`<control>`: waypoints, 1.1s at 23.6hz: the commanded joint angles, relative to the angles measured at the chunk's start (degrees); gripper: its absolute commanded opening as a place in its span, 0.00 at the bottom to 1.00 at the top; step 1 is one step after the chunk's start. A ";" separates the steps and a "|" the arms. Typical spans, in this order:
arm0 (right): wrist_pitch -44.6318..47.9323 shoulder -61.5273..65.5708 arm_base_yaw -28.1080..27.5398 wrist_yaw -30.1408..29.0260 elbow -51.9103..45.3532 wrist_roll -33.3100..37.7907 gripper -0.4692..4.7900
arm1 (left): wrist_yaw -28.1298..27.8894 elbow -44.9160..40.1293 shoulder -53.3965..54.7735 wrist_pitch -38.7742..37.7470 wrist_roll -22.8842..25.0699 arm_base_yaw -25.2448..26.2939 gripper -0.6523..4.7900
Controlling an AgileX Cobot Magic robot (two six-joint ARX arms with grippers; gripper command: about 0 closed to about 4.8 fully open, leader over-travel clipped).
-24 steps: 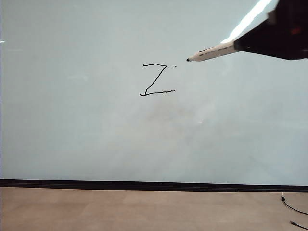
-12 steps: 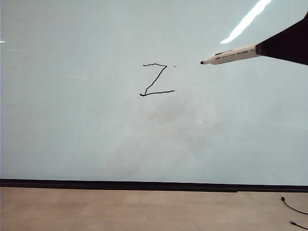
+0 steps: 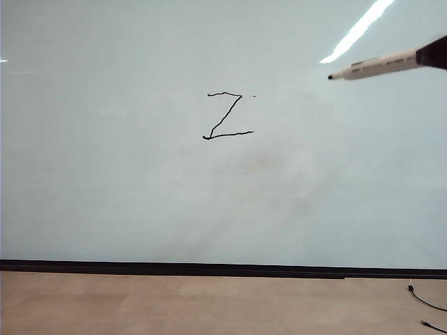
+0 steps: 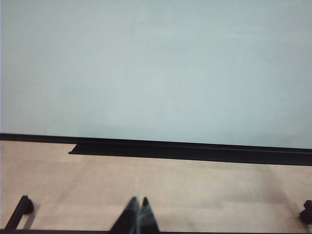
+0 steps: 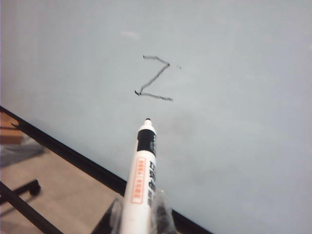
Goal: Pick up the pen on the shelf to the right of the whiteboard and write the letter Z.
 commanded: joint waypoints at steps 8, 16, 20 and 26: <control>0.11 0.02 -17.03 -4.85 0.15 1.53 0.08 | 0.00 0.11 0.02 0.55 0.24 0.02 0.11; -0.31 0.02 -35.45 -8.85 0.13 7.89 0.08 | 0.00 0.11 0.02 0.55 0.24 0.02 0.11; -1.14 0.02 -40.92 -8.11 0.13 7.85 0.08 | 0.00 0.11 0.02 0.55 0.24 0.02 0.11; -1.07 0.02 -42.71 -7.82 0.13 8.04 0.08 | -0.02 0.11 0.02 0.52 0.24 0.02 0.11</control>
